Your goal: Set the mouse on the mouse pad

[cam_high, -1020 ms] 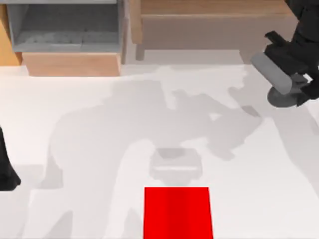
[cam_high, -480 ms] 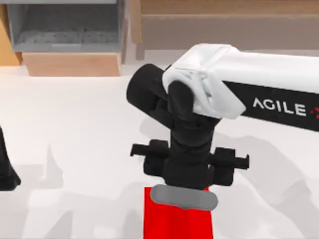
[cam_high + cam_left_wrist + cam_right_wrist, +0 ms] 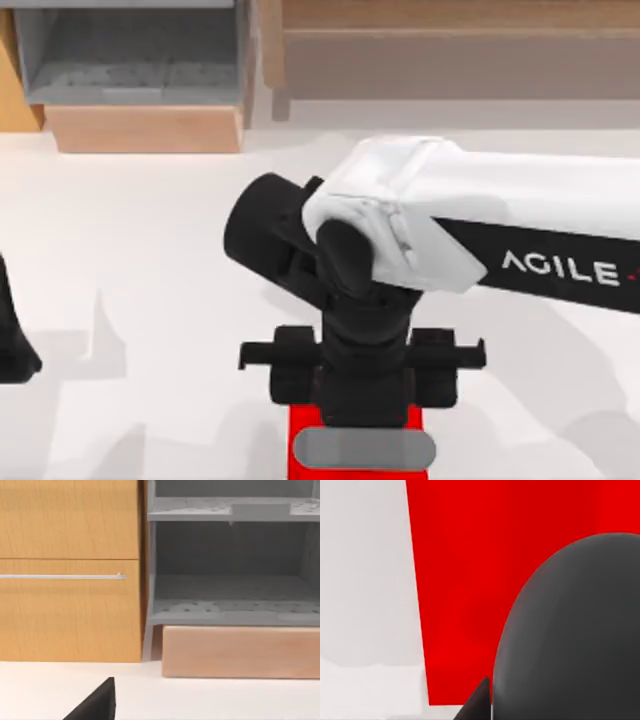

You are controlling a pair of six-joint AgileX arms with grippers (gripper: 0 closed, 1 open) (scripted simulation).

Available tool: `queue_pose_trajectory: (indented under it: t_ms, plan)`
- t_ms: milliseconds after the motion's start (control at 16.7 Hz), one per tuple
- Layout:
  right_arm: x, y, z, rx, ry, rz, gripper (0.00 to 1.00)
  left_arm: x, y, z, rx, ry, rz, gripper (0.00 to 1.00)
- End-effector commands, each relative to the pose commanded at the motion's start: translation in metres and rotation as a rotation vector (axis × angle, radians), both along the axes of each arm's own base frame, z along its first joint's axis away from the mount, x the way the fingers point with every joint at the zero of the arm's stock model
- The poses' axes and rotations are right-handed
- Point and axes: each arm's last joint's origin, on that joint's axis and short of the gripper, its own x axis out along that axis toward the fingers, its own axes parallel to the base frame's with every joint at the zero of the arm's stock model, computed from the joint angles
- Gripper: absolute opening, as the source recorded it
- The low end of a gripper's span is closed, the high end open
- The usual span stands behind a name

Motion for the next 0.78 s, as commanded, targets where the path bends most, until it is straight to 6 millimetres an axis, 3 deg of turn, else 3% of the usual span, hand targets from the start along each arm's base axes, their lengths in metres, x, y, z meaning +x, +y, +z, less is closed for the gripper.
queue_pose_trajectory:
  t_ms: [780]
  plan:
    - [0.0, 0.0, -0.03, 0.006, -0.004, 0.002, 0.0, 0.0, 0.0, 0.0, 0.0, 0.0, 0.0, 1.0]
